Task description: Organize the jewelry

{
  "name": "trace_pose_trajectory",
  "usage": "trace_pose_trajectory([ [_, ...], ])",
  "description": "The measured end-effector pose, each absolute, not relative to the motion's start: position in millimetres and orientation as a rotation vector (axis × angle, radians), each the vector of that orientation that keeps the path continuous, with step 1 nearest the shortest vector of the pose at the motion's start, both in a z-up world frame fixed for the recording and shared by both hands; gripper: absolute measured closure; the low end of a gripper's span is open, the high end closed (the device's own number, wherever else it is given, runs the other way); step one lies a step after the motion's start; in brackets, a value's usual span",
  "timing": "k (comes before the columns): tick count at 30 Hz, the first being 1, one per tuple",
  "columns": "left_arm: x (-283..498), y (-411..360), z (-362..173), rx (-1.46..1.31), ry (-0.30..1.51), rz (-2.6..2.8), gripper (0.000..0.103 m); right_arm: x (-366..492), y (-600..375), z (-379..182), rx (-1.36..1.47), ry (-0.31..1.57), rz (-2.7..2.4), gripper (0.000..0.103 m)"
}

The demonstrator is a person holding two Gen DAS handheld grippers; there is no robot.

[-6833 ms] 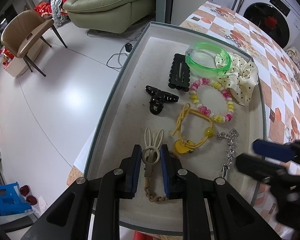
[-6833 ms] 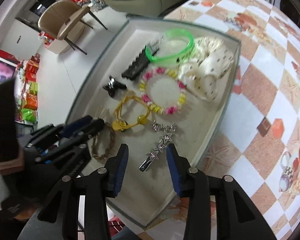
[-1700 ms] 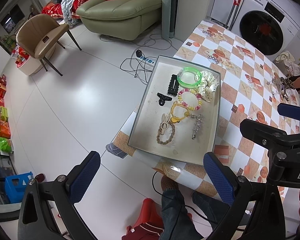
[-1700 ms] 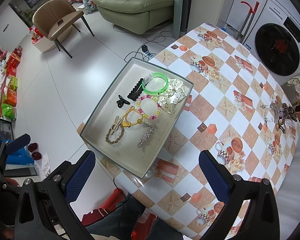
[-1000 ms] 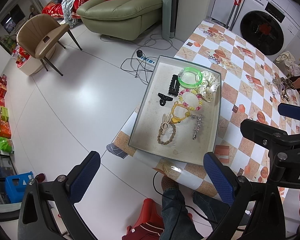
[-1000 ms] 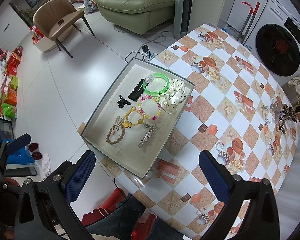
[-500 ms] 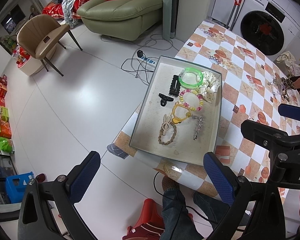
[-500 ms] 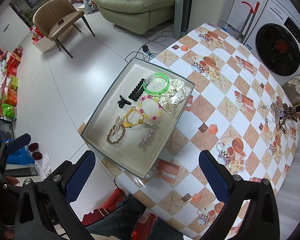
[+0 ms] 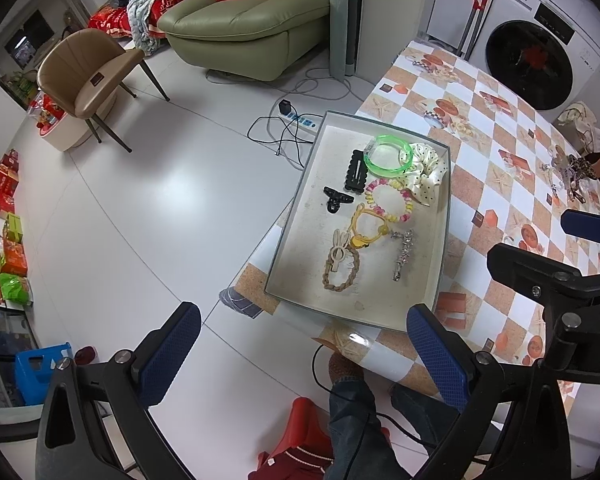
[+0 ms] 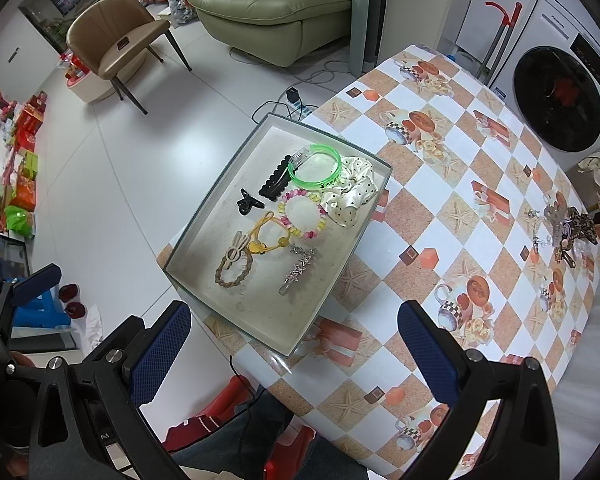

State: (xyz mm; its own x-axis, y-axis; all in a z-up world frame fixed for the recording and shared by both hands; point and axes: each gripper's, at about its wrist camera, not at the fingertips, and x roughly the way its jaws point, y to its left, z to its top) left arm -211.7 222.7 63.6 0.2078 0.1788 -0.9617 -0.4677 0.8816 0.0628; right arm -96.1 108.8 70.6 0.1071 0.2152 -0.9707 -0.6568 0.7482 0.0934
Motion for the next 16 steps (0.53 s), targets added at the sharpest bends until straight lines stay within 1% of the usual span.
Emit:
trace_pose_trajectory([
  [16, -209.4, 226.0, 60.3, -0.258, 1.295, 0.468, 0.000, -100.7, 109.5, 69.7, -0.409, 1.322, 0.674, 0.000],
])
